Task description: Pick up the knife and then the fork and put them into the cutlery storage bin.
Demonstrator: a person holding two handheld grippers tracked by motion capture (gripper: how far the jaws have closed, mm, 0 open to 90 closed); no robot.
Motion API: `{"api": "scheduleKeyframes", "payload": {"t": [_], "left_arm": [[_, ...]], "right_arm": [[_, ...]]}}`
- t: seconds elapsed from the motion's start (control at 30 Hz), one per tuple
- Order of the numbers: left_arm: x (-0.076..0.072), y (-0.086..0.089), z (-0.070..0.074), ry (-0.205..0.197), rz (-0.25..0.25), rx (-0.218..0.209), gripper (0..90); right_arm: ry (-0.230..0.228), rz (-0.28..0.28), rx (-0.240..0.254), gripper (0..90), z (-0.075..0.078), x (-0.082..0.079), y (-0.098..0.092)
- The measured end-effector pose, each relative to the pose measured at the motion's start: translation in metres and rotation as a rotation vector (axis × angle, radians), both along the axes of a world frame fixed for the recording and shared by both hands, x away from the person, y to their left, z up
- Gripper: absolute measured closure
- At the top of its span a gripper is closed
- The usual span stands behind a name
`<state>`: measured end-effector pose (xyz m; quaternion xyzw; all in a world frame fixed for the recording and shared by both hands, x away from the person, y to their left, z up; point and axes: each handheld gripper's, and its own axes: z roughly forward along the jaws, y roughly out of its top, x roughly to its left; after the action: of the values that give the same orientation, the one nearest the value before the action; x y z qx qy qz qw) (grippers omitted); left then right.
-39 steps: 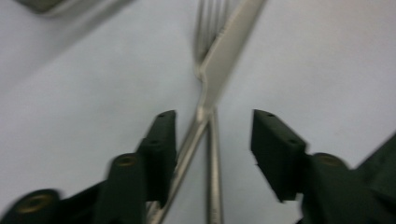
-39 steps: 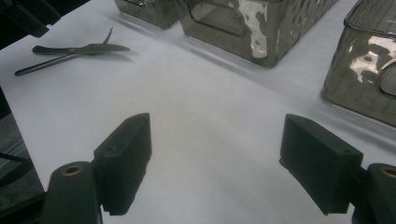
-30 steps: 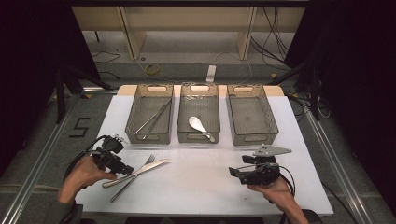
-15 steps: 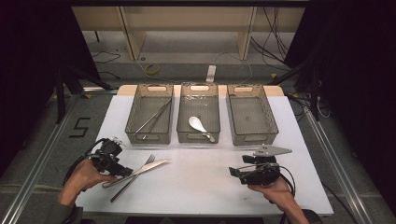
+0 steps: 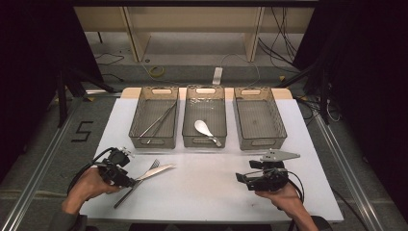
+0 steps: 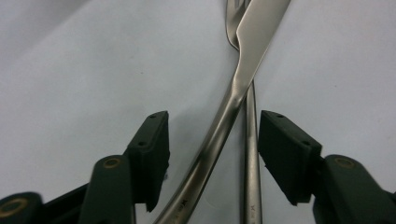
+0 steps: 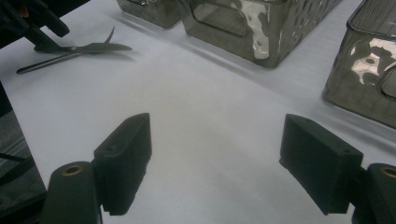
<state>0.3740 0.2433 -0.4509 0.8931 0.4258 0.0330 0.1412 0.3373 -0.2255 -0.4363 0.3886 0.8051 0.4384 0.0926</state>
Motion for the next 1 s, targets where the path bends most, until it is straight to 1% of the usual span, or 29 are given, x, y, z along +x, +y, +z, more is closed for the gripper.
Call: {"api": "scheduleKeyframes", "payload": {"t": [0.23, 0.3, 0.37, 0.43, 0.53, 0.73, 0.9, 1.0], "left_arm": [[-0.001, 0.0, -0.006, 0.025, -0.036, 0.029, 57.2], [-0.001, -0.001, -0.007, 0.025, -0.045, 0.037, 59.9], [-0.001, -0.002, -0.009, 0.026, -0.057, 0.062, 62.8], [-0.001, -0.003, -0.011, 0.032, -0.07, 0.065, 64.0], [-0.001, -0.005, -0.011, 0.025, -0.077, 0.078, 65.4], [-0.002, -0.006, -0.012, 0.016, -0.085, 0.08, 69.3], [-0.004, -0.008, -0.012, 0.001, -0.137, 0.093, 73.0], [-0.005, -0.009, -0.012, 0.0, -0.153, 0.088, 76.8]], "right_arm": [[0.002, 0.002, -0.002, 25.7, 0.0, 0.0, 0.001], [0.001, 0.002, -0.001, 25.7, 0.0, 0.0, 0.001], [0.003, 0.002, -0.001, 25.7, 0.0, 0.0, 0.001], [0.003, 0.003, 0.0, 25.7, 0.0, 0.0, 0.001], [0.005, 0.003, -0.001, 25.7, 0.0, 0.0, 0.001], [0.005, 0.004, -0.001, 25.8, -0.001, 0.0, 0.001], [0.005, 0.005, -0.001, 25.8, -0.001, 0.0, 0.001], [0.007, 0.005, -0.005, 25.8, -0.001, 0.0, 0.002]]}}
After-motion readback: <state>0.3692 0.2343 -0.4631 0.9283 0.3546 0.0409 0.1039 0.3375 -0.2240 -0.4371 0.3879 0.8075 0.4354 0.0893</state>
